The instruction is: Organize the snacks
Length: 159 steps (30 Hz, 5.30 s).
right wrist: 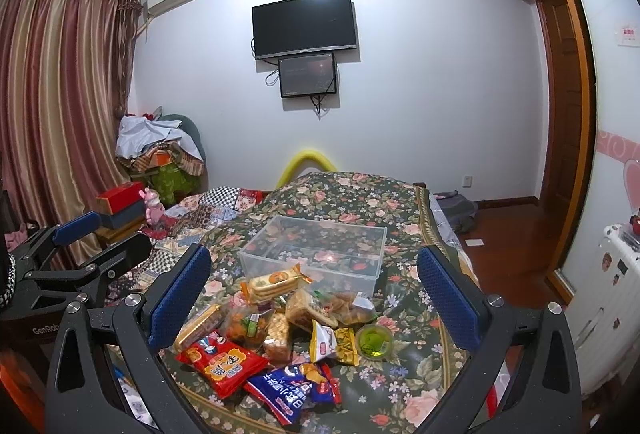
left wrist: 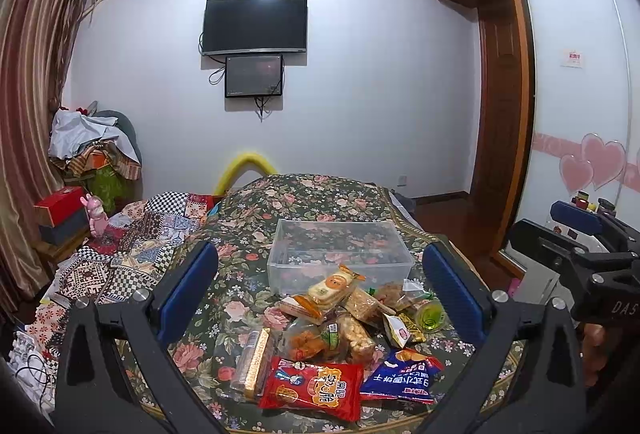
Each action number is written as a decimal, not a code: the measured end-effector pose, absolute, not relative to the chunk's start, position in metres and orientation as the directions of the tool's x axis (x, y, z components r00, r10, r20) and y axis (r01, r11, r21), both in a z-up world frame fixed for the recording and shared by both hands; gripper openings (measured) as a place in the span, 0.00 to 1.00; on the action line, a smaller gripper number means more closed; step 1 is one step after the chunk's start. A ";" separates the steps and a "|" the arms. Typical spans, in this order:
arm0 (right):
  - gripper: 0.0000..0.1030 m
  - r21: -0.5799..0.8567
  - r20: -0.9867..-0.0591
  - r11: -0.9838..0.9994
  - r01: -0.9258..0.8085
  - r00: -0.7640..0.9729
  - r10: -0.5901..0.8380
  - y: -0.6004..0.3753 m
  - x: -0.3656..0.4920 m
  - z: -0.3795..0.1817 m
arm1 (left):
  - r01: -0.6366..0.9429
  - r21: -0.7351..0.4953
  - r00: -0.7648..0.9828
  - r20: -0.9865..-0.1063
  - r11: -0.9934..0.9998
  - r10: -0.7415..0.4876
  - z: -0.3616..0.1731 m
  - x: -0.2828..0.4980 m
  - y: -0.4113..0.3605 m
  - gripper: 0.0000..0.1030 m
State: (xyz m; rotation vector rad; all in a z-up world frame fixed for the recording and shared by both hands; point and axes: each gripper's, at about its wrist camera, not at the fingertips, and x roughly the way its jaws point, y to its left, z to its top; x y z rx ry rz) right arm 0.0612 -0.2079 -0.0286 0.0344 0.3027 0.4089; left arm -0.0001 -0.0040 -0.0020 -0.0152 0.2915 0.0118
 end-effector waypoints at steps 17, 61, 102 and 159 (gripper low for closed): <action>1.00 0.098 -0.276 0.918 -0.383 0.876 0.395 -0.210 0.062 -0.026 | -0.009 -0.013 0.959 -0.283 1.000 0.005 0.001 0.000 -0.004 1.00; 1.00 0.100 -0.352 0.927 -0.363 0.858 0.374 -0.213 0.080 -0.052 | -0.011 -0.022 0.944 -0.329 1.000 0.003 -0.020 0.010 0.014 0.97; 0.82 0.225 -0.697 0.935 -0.275 0.625 0.352 -0.228 0.181 -0.171 | -0.110 -0.100 0.604 -0.797 0.989 -0.013 -0.207 0.140 0.091 0.48; 0.54 0.279 -0.509 0.892 -0.357 0.733 0.452 -0.219 0.225 -0.093 | -0.018 -0.045 0.805 -0.593 0.999 -0.013 -0.065 0.201 0.057 0.34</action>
